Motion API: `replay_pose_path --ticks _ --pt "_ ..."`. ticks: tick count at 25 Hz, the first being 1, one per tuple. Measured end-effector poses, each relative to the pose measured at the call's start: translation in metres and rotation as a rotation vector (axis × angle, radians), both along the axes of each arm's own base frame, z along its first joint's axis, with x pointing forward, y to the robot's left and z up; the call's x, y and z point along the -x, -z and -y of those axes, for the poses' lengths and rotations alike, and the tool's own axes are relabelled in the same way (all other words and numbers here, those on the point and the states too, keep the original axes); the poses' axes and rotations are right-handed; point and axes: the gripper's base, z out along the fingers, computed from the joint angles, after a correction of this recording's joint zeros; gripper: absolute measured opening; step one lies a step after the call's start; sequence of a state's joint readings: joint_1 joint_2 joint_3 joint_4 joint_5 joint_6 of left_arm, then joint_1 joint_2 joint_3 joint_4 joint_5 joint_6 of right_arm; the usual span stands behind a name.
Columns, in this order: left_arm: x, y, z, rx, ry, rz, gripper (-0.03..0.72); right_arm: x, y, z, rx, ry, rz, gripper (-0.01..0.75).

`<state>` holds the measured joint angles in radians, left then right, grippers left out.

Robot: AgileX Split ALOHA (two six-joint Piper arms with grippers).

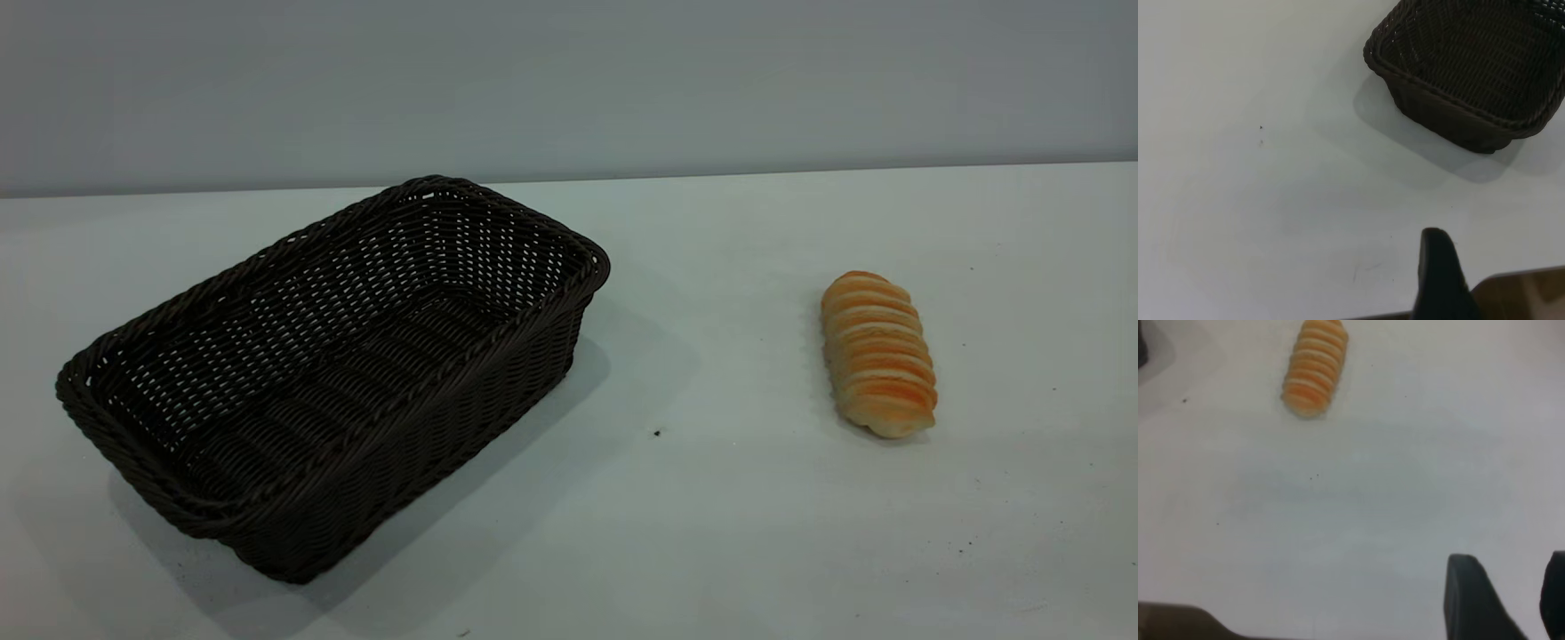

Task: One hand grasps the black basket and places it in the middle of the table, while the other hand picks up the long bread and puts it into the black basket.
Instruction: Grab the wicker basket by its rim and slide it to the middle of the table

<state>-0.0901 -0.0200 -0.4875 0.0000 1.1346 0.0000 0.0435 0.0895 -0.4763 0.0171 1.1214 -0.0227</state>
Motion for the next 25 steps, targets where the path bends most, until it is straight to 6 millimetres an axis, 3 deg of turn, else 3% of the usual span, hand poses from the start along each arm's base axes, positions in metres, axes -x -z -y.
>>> replay_pose_path --ticks 12,17,21,25 --pt "0.0 -0.006 0.002 0.018 0.01 0.044 0.519 0.0 -0.002 0.0 0.0 0.0 0.011 0.244" --pt "-0.004 -0.022 0.003 0.082 -0.018 0.067 0.519 -0.001 -0.013 -0.001 -0.011 -0.008 0.058 0.319" --pt "-0.027 -0.033 0.005 0.091 -0.04 -0.072 0.519 -0.014 -0.019 -0.008 -0.041 -0.066 0.052 0.423" --pt "-0.072 -0.037 0.01 0.077 -0.052 -0.23 0.519 -0.039 -0.019 -0.014 -0.056 -0.13 -0.02 0.493"
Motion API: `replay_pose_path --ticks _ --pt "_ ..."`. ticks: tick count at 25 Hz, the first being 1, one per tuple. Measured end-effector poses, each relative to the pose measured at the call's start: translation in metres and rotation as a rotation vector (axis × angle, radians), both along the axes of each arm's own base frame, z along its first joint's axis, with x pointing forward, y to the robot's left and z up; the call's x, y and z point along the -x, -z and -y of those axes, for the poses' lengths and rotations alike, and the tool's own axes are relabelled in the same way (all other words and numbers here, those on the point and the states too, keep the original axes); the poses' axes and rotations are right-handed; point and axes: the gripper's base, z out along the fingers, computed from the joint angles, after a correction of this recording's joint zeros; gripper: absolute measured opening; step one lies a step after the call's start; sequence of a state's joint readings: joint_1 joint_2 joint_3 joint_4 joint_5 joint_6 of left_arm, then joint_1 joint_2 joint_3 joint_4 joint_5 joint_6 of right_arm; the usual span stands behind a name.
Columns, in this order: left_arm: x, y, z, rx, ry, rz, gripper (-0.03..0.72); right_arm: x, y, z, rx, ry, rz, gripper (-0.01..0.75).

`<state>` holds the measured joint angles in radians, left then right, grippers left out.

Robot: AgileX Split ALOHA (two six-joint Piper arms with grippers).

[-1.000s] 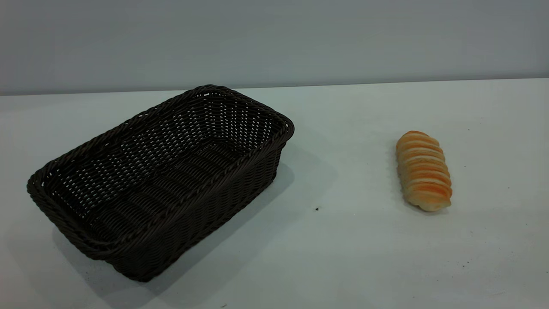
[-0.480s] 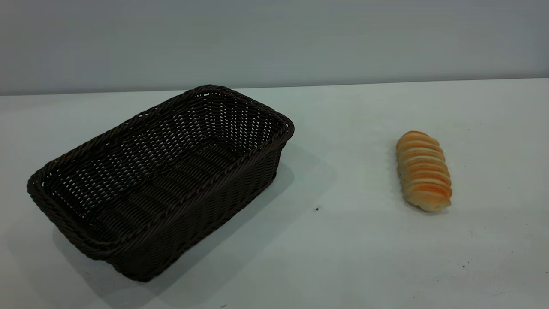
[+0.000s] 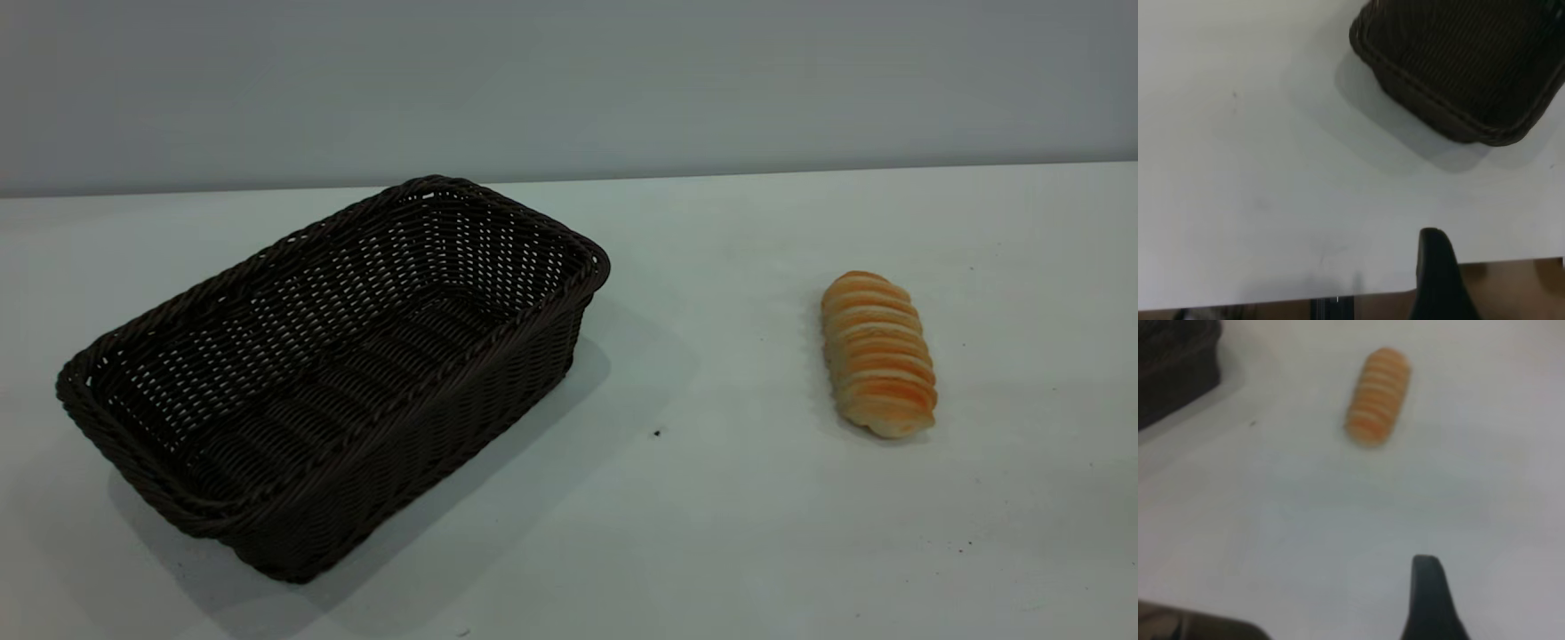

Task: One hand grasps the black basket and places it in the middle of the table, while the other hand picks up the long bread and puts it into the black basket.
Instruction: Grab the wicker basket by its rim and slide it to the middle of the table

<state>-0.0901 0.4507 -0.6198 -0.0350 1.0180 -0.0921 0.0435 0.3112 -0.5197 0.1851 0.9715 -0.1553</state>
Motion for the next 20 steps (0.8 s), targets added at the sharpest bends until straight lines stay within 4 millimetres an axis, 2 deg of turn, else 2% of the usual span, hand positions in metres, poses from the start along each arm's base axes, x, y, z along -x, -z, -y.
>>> replay_pose_path --ticks 4,9,13,20 --pt "-0.054 0.013 0.005 0.021 -0.056 -0.163 0.519 -0.032 0.004 -0.005 -0.03 -0.018 -0.085 0.507" --pt "-0.115 0.054 0.011 0.065 -0.167 -0.358 0.519 -0.058 0.011 -0.006 -0.046 -0.004 -0.138 0.507" --pt "-0.149 0.087 0.017 0.111 -0.218 -0.451 0.519 -0.061 0.011 -0.006 -0.049 0.002 -0.125 0.507" --pt "-0.187 0.128 0.028 0.253 -0.327 -0.486 0.519 -0.061 0.011 -0.006 -0.039 -0.006 -0.122 0.508"
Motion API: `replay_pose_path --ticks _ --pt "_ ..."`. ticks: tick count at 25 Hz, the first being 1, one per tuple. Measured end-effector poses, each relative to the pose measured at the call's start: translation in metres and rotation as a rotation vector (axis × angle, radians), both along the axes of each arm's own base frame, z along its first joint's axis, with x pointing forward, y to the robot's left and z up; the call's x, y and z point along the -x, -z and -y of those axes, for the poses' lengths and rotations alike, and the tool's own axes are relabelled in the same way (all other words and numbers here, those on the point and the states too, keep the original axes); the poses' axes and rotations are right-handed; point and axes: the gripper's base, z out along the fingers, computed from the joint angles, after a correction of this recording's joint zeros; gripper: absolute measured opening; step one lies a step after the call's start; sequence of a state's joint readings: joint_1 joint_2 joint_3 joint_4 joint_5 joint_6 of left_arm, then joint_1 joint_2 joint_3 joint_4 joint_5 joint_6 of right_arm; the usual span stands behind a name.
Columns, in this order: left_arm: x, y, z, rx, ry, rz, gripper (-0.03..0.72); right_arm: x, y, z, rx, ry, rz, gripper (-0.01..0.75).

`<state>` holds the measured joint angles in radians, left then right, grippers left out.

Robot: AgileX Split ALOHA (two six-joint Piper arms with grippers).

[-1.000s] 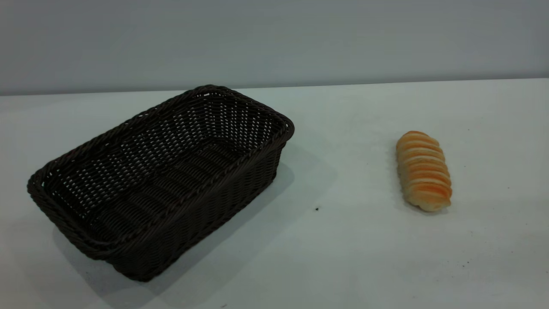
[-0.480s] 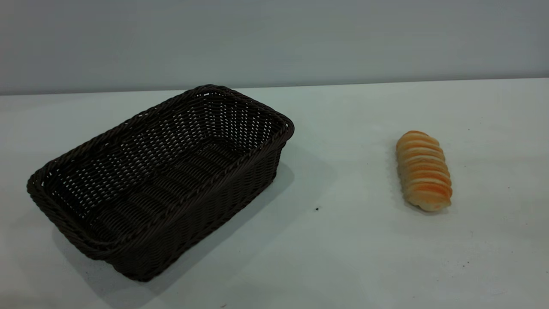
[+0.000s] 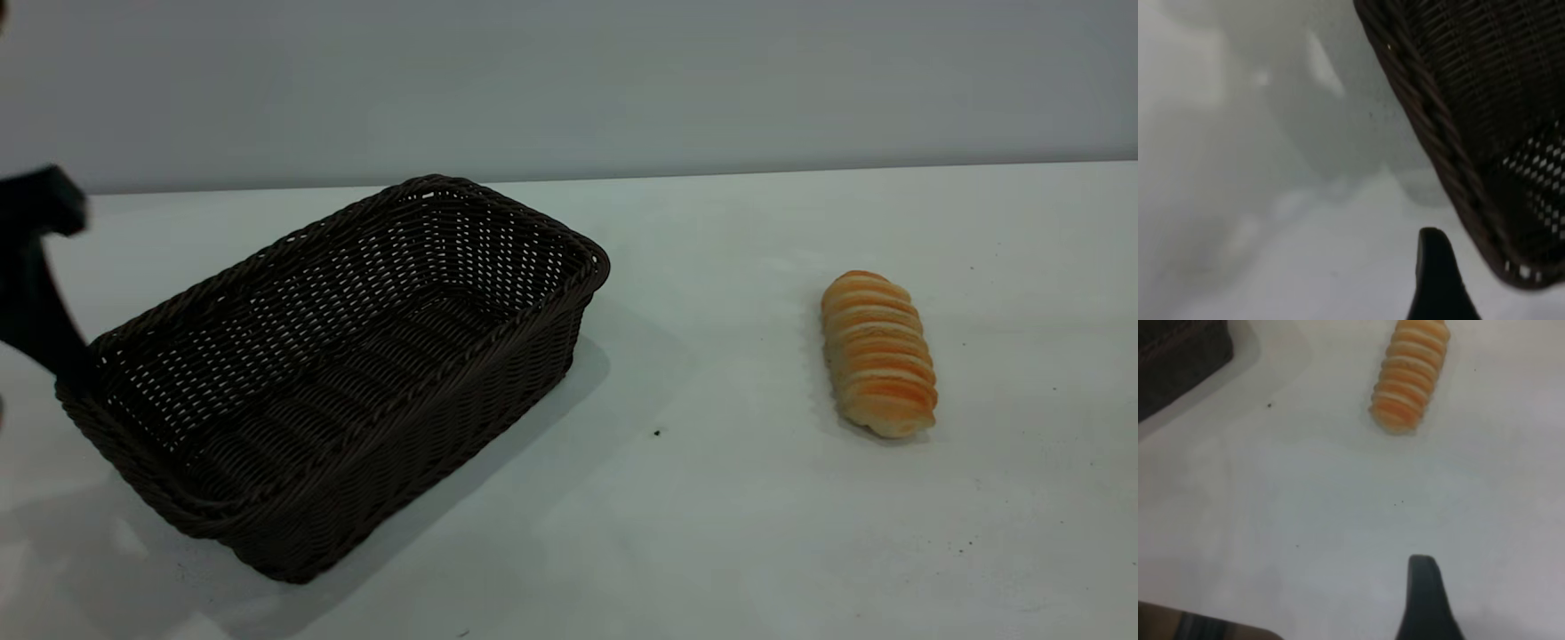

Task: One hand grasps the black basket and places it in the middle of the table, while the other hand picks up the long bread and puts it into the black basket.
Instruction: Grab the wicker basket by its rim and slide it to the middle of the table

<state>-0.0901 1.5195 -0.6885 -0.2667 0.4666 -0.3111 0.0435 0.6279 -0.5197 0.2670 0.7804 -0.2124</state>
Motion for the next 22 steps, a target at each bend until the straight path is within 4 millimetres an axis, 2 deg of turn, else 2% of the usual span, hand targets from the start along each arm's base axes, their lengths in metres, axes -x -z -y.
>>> replay_pose_path --ticks 6,17,22 --pt "-0.014 0.027 0.003 0.054 -0.144 -0.033 0.519 0.0 0.0 0.0 0.006 -0.005 0.001 0.508" --pt "-0.024 0.05 0.003 0.057 -0.215 -0.03 0.519 0.0 0.001 0.0 0.013 -0.007 -0.005 0.508" --pt "-0.032 0.076 0.004 0.093 -0.341 -0.061 0.519 0.001 0.001 0.0 0.015 -0.009 -0.006 0.508"
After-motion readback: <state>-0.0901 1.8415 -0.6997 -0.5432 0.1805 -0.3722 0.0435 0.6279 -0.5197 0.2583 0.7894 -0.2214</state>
